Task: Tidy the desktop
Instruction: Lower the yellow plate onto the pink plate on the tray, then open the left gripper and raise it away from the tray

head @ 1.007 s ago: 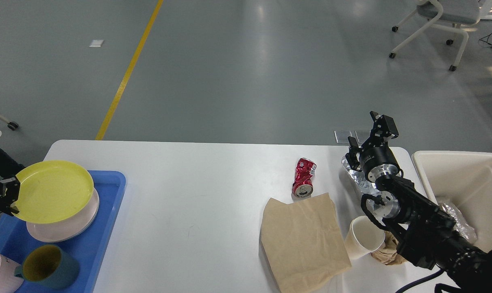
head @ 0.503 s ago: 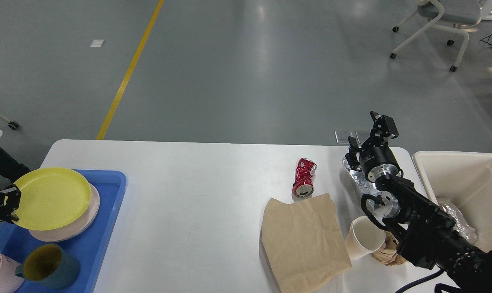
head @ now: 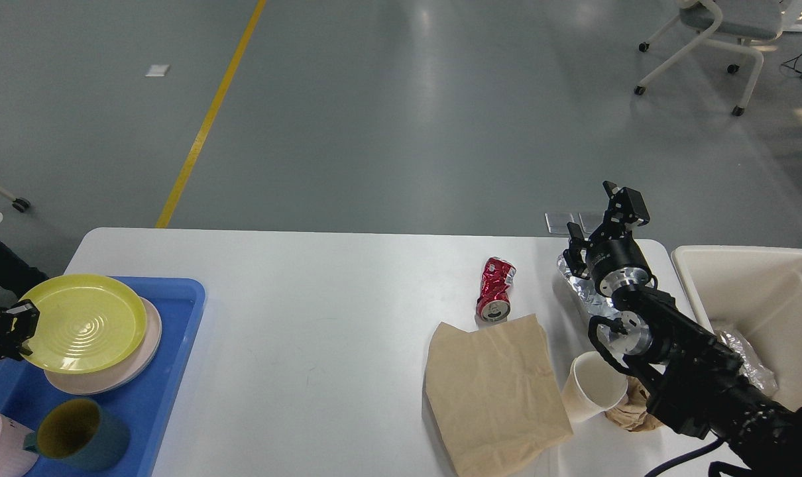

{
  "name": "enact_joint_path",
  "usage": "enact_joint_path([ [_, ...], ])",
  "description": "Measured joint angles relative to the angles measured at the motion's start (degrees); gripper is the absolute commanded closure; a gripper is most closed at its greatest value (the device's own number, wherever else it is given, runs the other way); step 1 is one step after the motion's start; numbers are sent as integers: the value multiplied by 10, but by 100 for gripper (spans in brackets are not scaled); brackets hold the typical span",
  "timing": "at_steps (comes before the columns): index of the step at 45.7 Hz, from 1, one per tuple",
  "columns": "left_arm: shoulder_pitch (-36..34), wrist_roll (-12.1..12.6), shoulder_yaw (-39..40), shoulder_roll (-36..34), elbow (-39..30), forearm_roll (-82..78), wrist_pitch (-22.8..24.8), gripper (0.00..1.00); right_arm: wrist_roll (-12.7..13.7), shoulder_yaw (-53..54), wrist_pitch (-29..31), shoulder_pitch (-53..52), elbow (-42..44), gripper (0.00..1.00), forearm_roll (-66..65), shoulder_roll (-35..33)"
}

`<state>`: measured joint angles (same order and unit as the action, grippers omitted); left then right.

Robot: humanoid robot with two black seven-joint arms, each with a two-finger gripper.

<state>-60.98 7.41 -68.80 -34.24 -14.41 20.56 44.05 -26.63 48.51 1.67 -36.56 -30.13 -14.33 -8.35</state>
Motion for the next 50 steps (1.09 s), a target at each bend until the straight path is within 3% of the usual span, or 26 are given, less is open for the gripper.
enact_joint_path([
  [6,0,0,1,2,0,-2,-24,41,0,0,0,0,0,0,0,0],
  [10,0,-2,3,7,0,-3,-38,16,0,0,0,0,0,0,0,0],
  [12,1,-5,6,10,-1,-3,-49,10,0,0,0,0,0,0,0,0],
  [19,15,-5,60,17,-1,-3,-112,6,0,0,0,0,0,0,0,0],
  [29,11,-12,105,18,-1,-8,-119,4,0,0,0,0,0,0,0,0],
  [40,14,-19,290,34,1,-4,-126,4,0,0,0,0,0,0,0,0],
  [50,59,-21,494,48,1,-6,-129,4,0,0,0,0,0,0,0,0],
])
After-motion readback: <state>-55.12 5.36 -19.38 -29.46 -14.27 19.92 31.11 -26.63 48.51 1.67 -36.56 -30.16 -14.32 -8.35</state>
